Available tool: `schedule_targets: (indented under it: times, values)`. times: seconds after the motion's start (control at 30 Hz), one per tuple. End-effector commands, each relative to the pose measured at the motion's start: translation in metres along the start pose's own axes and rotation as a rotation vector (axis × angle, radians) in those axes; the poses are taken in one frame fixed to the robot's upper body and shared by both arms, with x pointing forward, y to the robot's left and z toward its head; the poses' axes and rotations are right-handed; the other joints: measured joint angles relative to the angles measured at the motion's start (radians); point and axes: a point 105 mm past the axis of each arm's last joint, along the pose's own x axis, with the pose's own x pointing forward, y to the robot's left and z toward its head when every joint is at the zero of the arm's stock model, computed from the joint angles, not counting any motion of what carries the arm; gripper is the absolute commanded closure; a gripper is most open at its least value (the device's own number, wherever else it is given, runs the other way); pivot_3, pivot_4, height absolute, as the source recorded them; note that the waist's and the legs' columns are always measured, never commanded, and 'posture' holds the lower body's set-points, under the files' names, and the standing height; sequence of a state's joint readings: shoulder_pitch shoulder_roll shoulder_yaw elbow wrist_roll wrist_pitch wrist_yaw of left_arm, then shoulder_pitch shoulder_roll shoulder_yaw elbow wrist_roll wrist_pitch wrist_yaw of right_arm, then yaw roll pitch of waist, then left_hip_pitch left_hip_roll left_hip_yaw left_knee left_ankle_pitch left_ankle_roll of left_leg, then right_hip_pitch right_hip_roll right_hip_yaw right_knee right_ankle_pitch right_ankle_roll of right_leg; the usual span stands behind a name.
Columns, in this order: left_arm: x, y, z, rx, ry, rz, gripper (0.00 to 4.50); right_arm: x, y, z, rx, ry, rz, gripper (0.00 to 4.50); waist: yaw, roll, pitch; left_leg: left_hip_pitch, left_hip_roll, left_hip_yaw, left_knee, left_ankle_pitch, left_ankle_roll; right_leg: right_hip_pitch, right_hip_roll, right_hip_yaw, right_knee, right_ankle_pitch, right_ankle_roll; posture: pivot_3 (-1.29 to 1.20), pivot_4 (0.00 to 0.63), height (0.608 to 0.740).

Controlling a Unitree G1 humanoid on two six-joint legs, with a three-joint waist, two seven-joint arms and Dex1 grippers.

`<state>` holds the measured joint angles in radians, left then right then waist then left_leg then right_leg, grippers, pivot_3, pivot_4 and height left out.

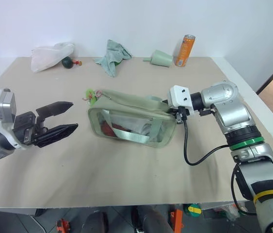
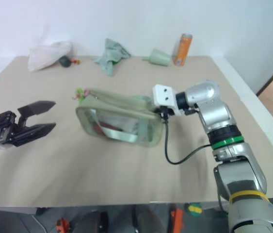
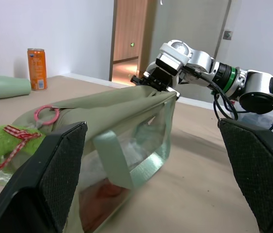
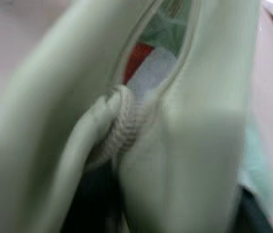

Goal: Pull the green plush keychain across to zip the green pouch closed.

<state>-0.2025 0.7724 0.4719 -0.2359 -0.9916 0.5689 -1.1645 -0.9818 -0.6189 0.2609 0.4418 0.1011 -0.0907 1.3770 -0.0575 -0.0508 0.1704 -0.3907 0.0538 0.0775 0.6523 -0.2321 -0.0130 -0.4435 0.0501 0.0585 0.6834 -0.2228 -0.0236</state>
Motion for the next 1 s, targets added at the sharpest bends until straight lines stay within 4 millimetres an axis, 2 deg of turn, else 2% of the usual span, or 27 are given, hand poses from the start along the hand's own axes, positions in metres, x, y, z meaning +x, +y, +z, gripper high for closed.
schedule_targets:
  times: [0.03, 0.1, 0.2, 0.3, 0.53, 0.67, 0.8, 0.93, 1.0]
  values:
    - [0.0, -0.005, 0.014, 0.044, -0.013, -0.019, 0.0, -0.009, -0.022, 0.018, -0.037, -0.039, -0.122, 1.19, 0.0, 0.0, 0.0, 0.0, 0.0, 0.0, 0.0, 0.0, 0.0, 0.0, 0.0, 0.0, 0.0, 0.0, 0.0, 0.0, 0.15, 0.74]
    - [0.0, -0.004, 0.014, 0.043, -0.016, -0.021, 0.0, -0.013, -0.022, 0.023, -0.029, -0.061, -0.12, 1.19, 0.0, 0.0, 0.0, 0.0, 0.0, 0.0, 0.0, 0.0, 0.0, 0.0, 0.0, 0.0, 0.0, 0.0, 0.0, 0.0, 0.15, 0.74]
    - [0.004, -0.002, 0.013, 0.034, -0.023, -0.038, 0.0, -0.036, -0.029, 0.036, 0.025, -0.122, -0.157, 1.19, 0.003, 0.001, 0.0, -0.001, -0.001, 0.0, 0.0, 0.0, 0.0, 0.0, -0.001, 0.0, 0.0, 0.0, 0.0, 0.0, 0.15, 0.74]
    - [0.005, 0.0, 0.012, 0.03, -0.025, -0.041, 0.0, -0.054, -0.029, 0.041, 0.103, -0.151, -0.157, 1.19, 0.008, 0.001, 0.0, -0.001, -0.002, 0.0, 0.0, 0.0, 0.0, 0.0, -0.002, 0.001, 0.0, -0.001, -0.001, 0.0, 0.15, 0.74]
    - [0.007, 0.003, 0.012, 0.026, -0.032, -0.045, 0.0, -0.093, -0.034, 0.023, 0.153, -0.032, -0.258, 1.19, 0.01, 0.001, 0.0, -0.002, -0.004, 0.001, 0.0, -0.001, 0.0, 0.0, -0.004, 0.002, -0.001, -0.002, 0.0, 0.0, 0.15, 0.74]
    - [0.008, 0.004, 0.012, 0.026, -0.034, -0.05, 0.0, -0.114, -0.041, 0.026, 0.138, -0.009, -0.337, 1.19, 0.009, 0.001, 0.0, -0.001, -0.004, 0.0, 0.0, -0.001, 0.0, 0.0, -0.003, 0.001, -0.001, -0.001, 0.0, 0.0, 0.15, 0.74]
    - [0.009, 0.004, 0.013, 0.028, -0.035, -0.051, 0.0, -0.122, -0.031, 0.038, 0.156, -0.027, -0.316, 1.19, 0.01, 0.002, 0.001, -0.002, -0.004, 0.0, -0.001, -0.001, 0.0, 0.0, -0.003, 0.001, -0.001, -0.002, -0.001, 0.0, 0.15, 0.74]
    - [0.009, 0.003, 0.012, 0.025, -0.038, -0.057, 0.0, -0.113, 0.011, 0.046, 0.207, -0.025, -0.172, 1.19, 0.013, 0.002, 0.001, -0.002, -0.004, -0.001, -0.001, -0.002, -0.001, 0.0, -0.003, 0.0, -0.001, -0.004, 0.001, 0.0, 0.15, 0.74]
    - [0.01, 0.002, 0.012, 0.022, -0.037, -0.064, 0.0, -0.11, 0.021, 0.048, 0.23, -0.027, -0.166, 1.19, 0.012, 0.002, 0.001, -0.002, -0.004, -0.001, -0.001, -0.003, -0.001, 0.0, -0.003, 0.0, -0.001, -0.005, 0.001, 0.0, 0.15, 0.74]
